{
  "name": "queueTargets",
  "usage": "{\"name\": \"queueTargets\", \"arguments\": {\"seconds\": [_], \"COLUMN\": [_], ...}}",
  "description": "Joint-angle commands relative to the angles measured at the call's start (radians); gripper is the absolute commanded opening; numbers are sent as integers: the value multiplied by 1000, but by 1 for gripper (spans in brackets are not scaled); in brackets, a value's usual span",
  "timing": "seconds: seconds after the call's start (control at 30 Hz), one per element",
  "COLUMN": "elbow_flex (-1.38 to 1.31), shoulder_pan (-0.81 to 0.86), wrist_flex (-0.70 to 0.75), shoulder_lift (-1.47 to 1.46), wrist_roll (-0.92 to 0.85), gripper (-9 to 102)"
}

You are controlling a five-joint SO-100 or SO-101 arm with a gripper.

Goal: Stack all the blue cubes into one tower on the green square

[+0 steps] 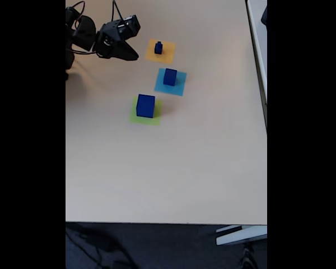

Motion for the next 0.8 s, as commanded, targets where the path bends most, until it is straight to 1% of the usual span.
{"name": "queueTargets", "arguments": {"seconds": [0.0,0.1,0.23,0.4,0.6,0.77], "elbow_flex": [-160,-279,-399,-565,-739,-931], "shoulder_pan": [8,6,-9,-40,-80,-124], "wrist_flex": [31,81,91,123,127,268], "shoulder_lift": [-94,-206,-350,-523,-727,-868], "wrist_roll": [0,17,44,43,35,35], "gripper": [0,0,0,0,0,0]}}
